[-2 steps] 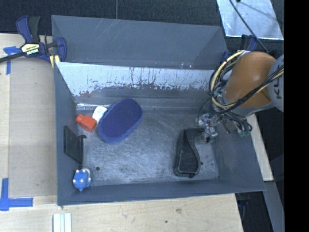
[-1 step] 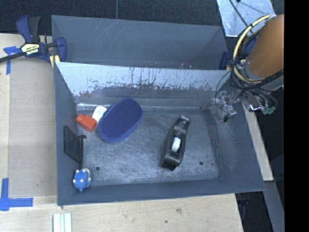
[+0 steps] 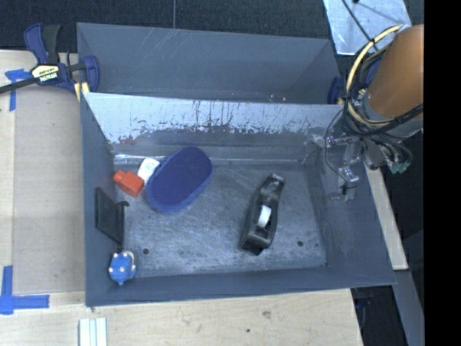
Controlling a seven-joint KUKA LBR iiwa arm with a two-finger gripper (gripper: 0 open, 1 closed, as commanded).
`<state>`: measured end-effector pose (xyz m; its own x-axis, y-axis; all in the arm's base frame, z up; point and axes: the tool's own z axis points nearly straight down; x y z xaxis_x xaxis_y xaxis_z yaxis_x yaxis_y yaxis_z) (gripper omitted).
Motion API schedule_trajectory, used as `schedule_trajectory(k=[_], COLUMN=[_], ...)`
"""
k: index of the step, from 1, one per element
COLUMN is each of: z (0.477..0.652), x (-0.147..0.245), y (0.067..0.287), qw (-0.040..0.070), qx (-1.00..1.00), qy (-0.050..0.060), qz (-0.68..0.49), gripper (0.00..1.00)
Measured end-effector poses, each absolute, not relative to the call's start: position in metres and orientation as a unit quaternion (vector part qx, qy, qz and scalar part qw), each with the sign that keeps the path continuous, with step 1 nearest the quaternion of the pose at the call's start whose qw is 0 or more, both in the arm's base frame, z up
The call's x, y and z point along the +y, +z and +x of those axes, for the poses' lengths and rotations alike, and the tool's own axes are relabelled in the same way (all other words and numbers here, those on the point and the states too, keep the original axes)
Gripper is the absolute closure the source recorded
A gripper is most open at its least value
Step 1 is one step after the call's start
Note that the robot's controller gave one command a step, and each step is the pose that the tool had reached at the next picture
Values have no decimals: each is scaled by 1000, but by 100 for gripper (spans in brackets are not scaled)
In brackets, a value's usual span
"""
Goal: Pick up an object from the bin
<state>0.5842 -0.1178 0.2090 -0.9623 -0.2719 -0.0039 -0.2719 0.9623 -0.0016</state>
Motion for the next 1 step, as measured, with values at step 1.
schedule_trajectory(k=[1], z=[609], x=[-78], y=[80], qw=[-1], qx=[949], qy=[1], qz=[-317], gripper=[0])
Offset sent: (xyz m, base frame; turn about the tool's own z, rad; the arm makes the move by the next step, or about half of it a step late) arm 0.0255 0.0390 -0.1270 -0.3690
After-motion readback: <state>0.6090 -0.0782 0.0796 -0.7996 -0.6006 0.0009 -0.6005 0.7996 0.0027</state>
